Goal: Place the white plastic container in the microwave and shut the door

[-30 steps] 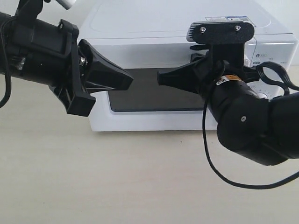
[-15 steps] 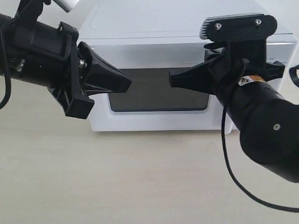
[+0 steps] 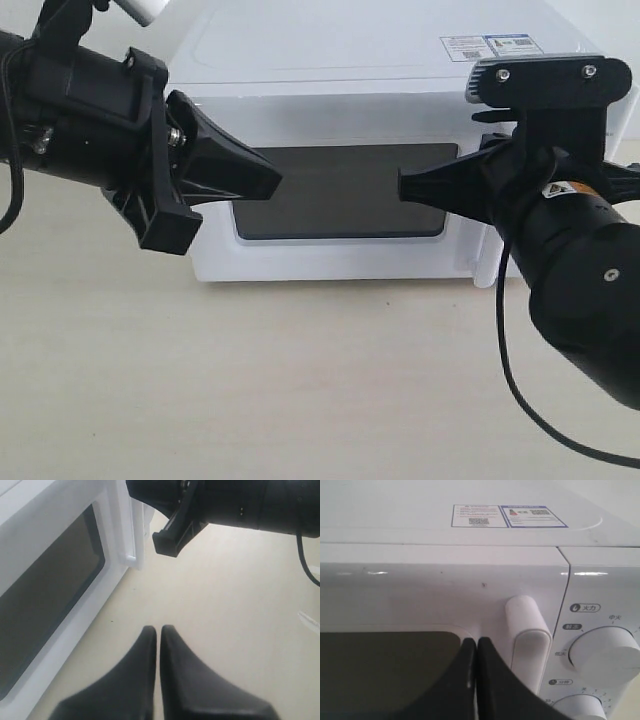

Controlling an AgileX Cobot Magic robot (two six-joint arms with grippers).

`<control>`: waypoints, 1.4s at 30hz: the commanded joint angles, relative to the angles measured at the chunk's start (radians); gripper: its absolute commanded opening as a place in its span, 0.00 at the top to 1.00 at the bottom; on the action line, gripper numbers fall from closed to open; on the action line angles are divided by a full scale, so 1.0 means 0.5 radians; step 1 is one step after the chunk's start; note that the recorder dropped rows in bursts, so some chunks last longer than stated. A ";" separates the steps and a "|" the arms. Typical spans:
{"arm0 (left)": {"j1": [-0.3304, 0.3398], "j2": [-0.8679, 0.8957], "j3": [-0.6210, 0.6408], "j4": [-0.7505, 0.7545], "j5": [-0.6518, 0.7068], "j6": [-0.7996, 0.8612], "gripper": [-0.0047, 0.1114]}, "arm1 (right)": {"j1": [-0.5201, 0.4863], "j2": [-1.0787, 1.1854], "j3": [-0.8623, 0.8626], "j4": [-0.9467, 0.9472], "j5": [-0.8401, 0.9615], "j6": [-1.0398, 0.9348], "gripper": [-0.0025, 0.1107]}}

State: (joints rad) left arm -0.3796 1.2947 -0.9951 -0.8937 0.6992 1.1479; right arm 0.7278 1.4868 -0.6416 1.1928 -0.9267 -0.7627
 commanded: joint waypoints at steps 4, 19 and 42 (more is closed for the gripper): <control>-0.004 -0.016 0.008 0.002 0.000 -0.016 0.93 | 0.007 -0.021 0.009 0.007 -0.024 -0.010 0.98; -0.004 -0.016 0.008 0.002 -0.004 -0.016 0.93 | 0.007 -0.021 0.009 0.007 -0.024 -0.010 0.98; 0.030 -0.945 0.008 0.957 -0.120 -0.180 0.93 | 0.007 -0.021 0.009 0.007 -0.024 -0.010 0.98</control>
State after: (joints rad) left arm -0.3773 0.9375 -0.9925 -0.5178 0.6415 1.1350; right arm 0.7278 1.4868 -0.6416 1.1968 -0.9292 -0.7627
